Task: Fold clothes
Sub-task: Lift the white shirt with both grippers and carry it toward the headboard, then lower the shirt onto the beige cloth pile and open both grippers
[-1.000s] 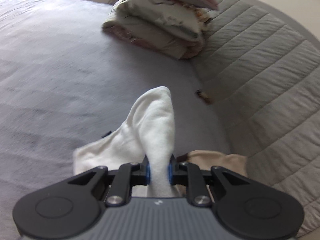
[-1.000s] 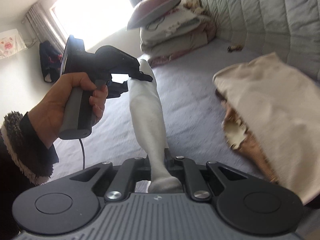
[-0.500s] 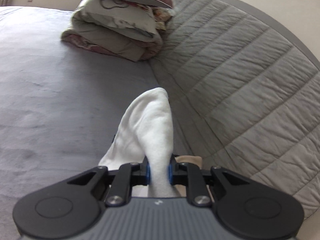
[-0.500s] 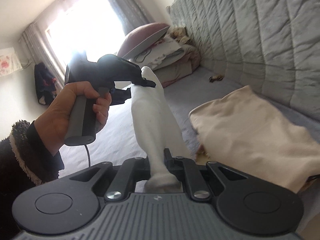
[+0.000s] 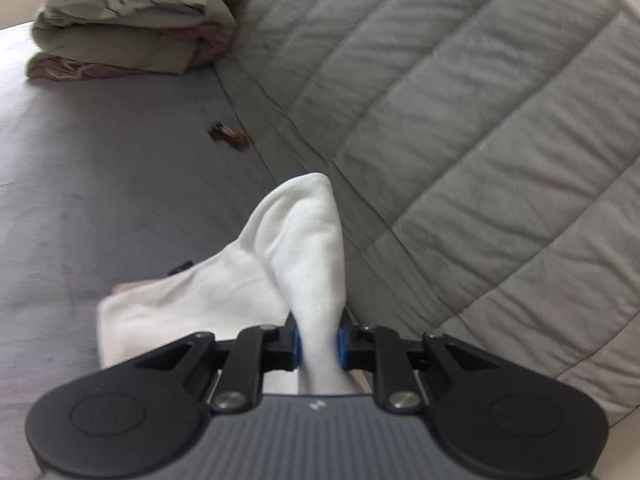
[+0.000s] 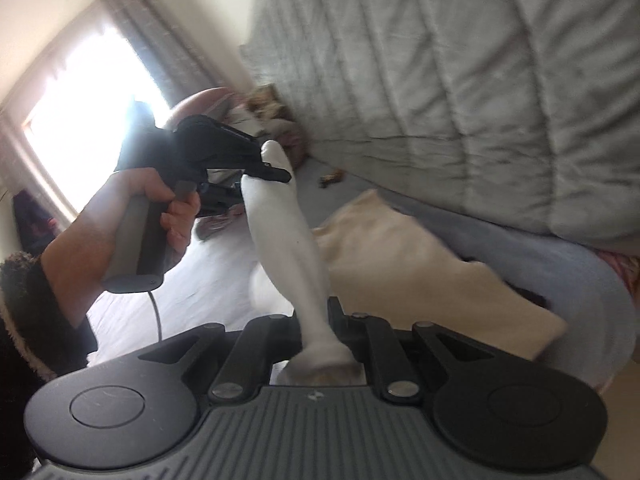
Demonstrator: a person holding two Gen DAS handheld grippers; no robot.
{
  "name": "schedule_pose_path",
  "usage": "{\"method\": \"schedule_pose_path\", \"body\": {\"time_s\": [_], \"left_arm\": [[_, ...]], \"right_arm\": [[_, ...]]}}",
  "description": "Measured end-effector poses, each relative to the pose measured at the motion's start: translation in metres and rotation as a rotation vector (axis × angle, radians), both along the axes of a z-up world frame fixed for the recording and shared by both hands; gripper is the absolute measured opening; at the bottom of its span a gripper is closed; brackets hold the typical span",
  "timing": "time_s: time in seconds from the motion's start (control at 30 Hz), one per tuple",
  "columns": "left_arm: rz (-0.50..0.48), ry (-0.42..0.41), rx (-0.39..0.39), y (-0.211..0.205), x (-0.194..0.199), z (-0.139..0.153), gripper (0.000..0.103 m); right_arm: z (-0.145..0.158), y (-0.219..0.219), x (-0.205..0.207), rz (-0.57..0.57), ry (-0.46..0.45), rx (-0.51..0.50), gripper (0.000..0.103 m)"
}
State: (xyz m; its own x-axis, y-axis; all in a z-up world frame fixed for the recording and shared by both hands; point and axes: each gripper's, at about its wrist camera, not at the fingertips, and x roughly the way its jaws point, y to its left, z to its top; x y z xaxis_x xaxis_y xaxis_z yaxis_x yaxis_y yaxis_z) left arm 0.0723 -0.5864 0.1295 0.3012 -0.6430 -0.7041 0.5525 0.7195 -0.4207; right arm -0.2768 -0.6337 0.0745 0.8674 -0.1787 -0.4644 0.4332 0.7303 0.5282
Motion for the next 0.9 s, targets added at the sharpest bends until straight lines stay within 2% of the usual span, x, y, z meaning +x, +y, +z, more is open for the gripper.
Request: {"method": "schedule_pose_path", "body": {"time_s": [0.23, 0.3, 0.4, 0.47, 0.53, 0.77, 0.83, 0.87, 0.9], "left_arm": [[-0.077, 0.054, 0.051, -0.046, 0.005, -0.048, 0.025], [-0.092, 0.071, 0.048, -0.05, 0.007, -0.061, 0.029], [-0.125, 0.081, 0.003, -0.047, 0.009, -0.075, 0.035], [-0.157, 0.095, -0.056, -0.04, 0.013, -0.081, 0.048], [-0.162, 0.108, -0.104, -0.03, 0.018, -0.084, 0.052], [-0.132, 0.104, -0.162, 0.025, 0.022, -0.081, 0.055], [-0.133, 0.093, -0.171, 0.046, 0.018, -0.08, 0.055], [-0.134, 0.085, -0.174, 0.055, 0.015, -0.081, 0.055], [-0.138, 0.079, -0.176, 0.064, 0.012, -0.082, 0.055]], "right_arm": [[-0.047, -0.037, -0.003, -0.083, 0.055, 0.057, 0.01], [-0.06, -0.046, -0.004, -0.095, 0.063, 0.092, 0.011], [-0.074, -0.055, -0.004, -0.1, 0.064, 0.133, 0.012], [-0.08, -0.058, -0.005, -0.104, 0.06, 0.151, 0.016], [-0.083, -0.06, -0.009, -0.109, 0.05, 0.17, 0.02], [-0.09, -0.065, -0.022, -0.124, 0.013, 0.239, 0.026], [-0.089, -0.065, -0.022, -0.124, 0.013, 0.245, 0.025], [-0.087, -0.065, -0.021, -0.119, 0.015, 0.237, 0.017], [-0.084, -0.064, -0.02, -0.113, 0.019, 0.226, 0.012]]}}
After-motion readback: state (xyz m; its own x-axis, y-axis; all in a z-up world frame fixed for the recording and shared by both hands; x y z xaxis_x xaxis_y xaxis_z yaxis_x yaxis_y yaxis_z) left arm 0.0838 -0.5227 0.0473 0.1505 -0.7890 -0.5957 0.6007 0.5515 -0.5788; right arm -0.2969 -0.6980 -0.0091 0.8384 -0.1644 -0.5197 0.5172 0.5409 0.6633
